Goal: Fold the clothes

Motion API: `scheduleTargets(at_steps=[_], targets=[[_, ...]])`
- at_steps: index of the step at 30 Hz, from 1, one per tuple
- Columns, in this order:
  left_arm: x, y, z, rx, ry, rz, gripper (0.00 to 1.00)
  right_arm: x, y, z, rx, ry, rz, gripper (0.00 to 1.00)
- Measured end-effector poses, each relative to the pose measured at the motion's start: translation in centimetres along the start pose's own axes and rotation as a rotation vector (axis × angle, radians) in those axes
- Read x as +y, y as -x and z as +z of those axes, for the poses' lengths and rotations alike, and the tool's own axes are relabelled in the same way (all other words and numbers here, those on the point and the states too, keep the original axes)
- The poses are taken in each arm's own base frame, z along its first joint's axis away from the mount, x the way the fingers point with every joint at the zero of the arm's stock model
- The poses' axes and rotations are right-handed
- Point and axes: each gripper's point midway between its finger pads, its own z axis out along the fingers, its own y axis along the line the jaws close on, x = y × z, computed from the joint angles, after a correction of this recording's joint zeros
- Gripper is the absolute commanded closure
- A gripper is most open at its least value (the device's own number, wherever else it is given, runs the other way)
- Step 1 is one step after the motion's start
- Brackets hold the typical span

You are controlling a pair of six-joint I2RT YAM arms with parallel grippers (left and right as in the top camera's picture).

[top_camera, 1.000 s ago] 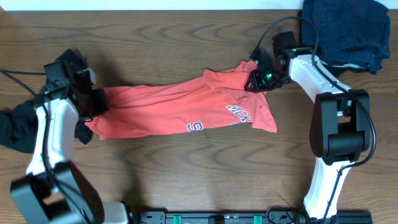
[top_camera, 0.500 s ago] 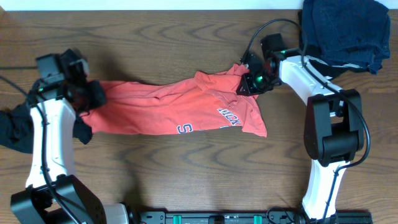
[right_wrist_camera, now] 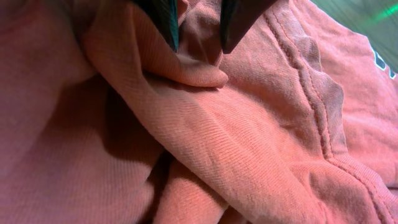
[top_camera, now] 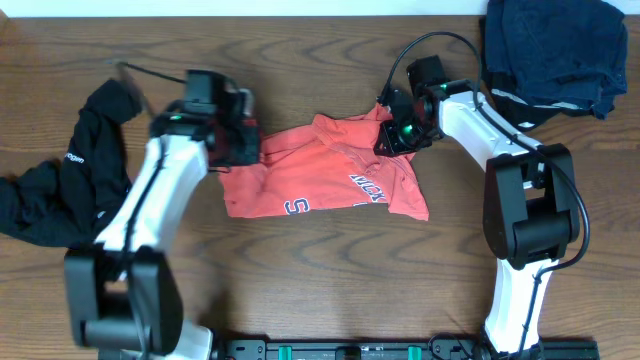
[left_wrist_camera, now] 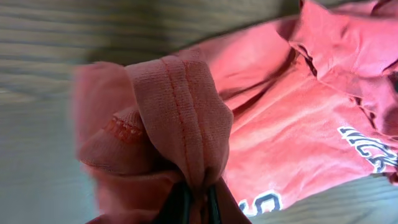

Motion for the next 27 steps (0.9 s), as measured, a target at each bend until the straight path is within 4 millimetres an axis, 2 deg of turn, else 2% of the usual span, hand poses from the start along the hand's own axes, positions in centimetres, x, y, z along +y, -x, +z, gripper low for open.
scheduleTargets(at_steps=[2, 4, 5, 7, 9, 11, 14, 17, 19, 24, 27], targets=[[-1.0, -0.4, 2.3, 0.036, -0.012, 0.017, 0.94, 0.0, 0.0, 0.0, 0.000, -0.001, 0.001, 0.78], [-1.8, -0.6, 3.8, 0.052, -0.028, 0.029, 0.94, -0.1, 0.0, 0.0, -0.001, -0.003, 0.002, 0.78], [-2.3, -0.7, 4.6, 0.060, -0.039, 0.036, 0.89, -0.1, 0.0, 0.0, -0.001, -0.003, 0.002, 0.78], [-3.4, -0.9, 5.8, 0.068, -0.054, 0.054, 0.61, -0.1, 0.0, 0.0, 0.000, -0.006, 0.002, 0.78], [-4.4, -0.8, 6.4, 0.063, -0.075, 0.081, 0.45, -0.1, 0.0, 0.0, 0.000, -0.007, 0.002, 0.78], [-5.6, -0.7, 6.6, 0.053, -0.095, 0.103, 0.34, -0.1, 0.0, 0.0, 0.000, -0.007, 0.002, 0.78], [-6.2, -0.6, 6.5, 0.047, -0.108, 0.108, 0.29, -0.1, 0.0, 0.0, 0.000, -0.007, 0.002, 0.78], [-6.2, -0.4, 5.8, 0.041, -0.110, 0.094, 0.29, -0.1, 0.0, 0.0, 0.000, -0.007, 0.002, 0.78], [-6.5, 0.0, 4.5, 0.016, -0.115, 0.096, 0.28, -0.1, 0.0, 0.0, 0.000, -0.007, 0.002, 0.78], [-7.6, 1.4, -0.8, -0.089, -0.123, 0.116, 0.28, -0.1, 0.0, 0.0, 0.000, -0.007, 0.002, 0.78], [-6.9, 1.1, -3.3, -0.097, -0.080, 0.104, 0.29, -0.1, 0.0, 0.0, 0.000, -0.007, 0.002, 0.78]])
